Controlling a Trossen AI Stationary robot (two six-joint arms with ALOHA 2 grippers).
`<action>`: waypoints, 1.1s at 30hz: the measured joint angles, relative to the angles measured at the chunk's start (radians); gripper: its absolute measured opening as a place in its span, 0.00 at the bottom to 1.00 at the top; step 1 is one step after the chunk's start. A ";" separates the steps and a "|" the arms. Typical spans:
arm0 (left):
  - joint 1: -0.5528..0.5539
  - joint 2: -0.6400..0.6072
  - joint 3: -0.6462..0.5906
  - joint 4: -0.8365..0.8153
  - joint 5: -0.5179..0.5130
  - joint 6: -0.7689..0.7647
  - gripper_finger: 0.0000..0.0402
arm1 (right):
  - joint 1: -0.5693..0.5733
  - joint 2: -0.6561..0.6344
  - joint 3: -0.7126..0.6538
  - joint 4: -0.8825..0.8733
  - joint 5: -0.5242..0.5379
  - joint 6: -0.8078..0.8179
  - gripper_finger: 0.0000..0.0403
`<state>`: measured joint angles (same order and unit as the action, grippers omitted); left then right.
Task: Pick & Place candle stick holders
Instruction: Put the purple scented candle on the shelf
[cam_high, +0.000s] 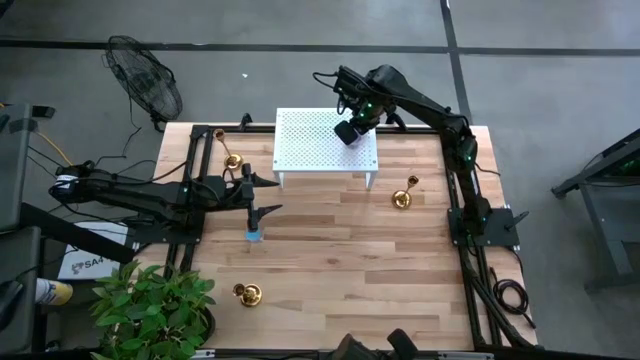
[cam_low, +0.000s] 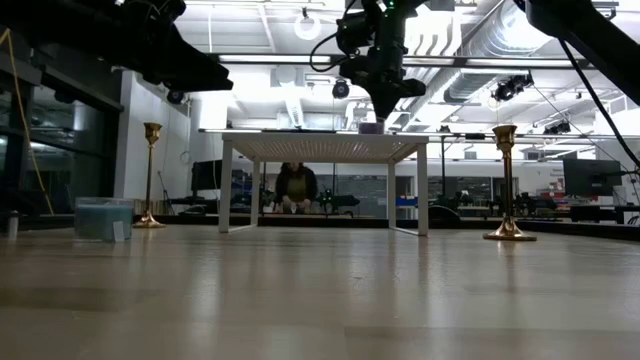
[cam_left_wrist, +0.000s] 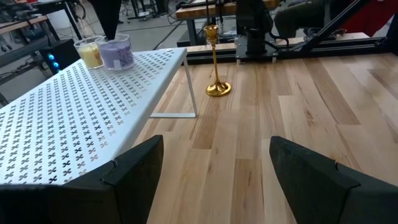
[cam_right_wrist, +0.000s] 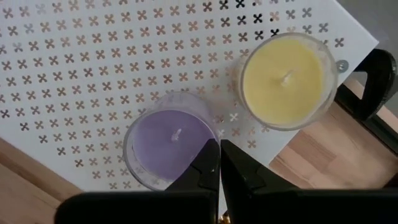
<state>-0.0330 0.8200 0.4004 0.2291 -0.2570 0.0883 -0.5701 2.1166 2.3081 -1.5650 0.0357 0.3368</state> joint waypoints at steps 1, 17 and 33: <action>0.000 0.000 0.000 0.000 0.000 0.000 0.72 | 0.000 0.000 0.000 0.000 0.000 -0.001 0.00; 0.000 0.000 0.000 0.000 -0.005 -0.007 0.72 | 0.001 0.000 0.000 0.021 0.025 -0.023 0.00; 0.000 0.000 0.000 0.000 -0.007 -0.007 0.72 | 0.001 0.025 0.002 0.019 0.016 -0.023 0.00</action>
<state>-0.0330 0.8200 0.4004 0.2291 -0.2642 0.0811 -0.5694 2.1417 2.3100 -1.5463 0.0516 0.3138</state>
